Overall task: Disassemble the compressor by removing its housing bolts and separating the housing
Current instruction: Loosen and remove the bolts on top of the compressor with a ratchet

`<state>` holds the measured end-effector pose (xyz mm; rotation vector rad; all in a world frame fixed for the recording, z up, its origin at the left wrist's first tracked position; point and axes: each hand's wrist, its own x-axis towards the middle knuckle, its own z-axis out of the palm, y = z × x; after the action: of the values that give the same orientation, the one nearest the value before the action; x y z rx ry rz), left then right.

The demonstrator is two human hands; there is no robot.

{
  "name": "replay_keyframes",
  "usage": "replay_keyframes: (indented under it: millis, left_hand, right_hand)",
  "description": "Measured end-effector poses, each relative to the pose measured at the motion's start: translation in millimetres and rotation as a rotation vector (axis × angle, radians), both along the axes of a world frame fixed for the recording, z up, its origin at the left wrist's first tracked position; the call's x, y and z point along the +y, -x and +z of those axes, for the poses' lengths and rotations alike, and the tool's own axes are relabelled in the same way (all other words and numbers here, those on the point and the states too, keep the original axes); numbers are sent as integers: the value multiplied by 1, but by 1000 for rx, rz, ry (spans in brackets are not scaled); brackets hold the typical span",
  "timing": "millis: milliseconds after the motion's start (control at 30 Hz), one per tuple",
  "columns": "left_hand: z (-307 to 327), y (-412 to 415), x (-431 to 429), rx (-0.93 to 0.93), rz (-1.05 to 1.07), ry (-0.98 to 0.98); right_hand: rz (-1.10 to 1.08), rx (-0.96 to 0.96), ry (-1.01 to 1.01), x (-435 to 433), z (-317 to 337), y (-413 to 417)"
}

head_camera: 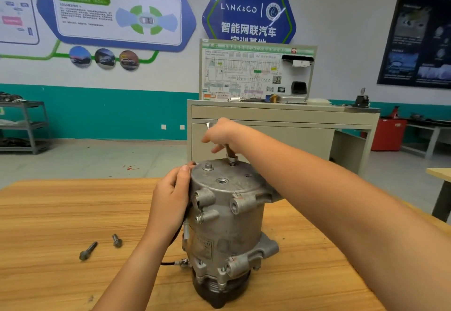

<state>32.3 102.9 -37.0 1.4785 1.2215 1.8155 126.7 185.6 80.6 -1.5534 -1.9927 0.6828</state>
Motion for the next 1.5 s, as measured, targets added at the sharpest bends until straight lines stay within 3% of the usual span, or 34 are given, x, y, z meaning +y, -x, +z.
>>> replay_keyframes:
  millis: [67,200,267,333,400,500,600,700,800,933,1067,1200,1333,1500]
  left_hand:
    - [1,-2,-2,24,26,-9]
    - [0,4,2,55,66,60]
    - [0,-1,3,21,80,100]
    - [0,-9,0,-61,52,39]
    - [1,-8,-2,38,51,-30]
    - [-2,2,2,23,-11,35]
    - [-1,2,0,-4,-18,54]
    - [2,-1,-4,-28,-5,59]
    - [2,-3,-4,-55,8,55]
    - [1,-5,-3,-31,49,48]
    - [1,-5,-2,-9,44,37]
    - [1,-4,-1,-13,36,40]
    - [-2,-2,2,30,61,-1]
    - [-5,4,9,104,141,8]
  right_hand:
    - [83,-151,-64,-12,0,23]
    - [189,-492,-473,-66,-5,50]
    - [281,-467,-669,-104,-19,45]
    - [356,-271,-708,-137,-37,19]
    - [335,75,-563,-166,-45,-21]
    - [164,489,-354,-177,-50,-81]
    - [25,697,-130,-151,-47,-126]
    - [-195,790,-87,-107,-44,-154]
    - [-371,680,-99,-62,-42,-159]
    - [-383,510,26,-13,-24,-133]
    - [-287,275,32,21,-8,-83]
    - [-103,-109,-6,28,-5,-22]
    - [82,-510,-217,7,-3,24]
    - [347,-469,-673,-78,-20,39]
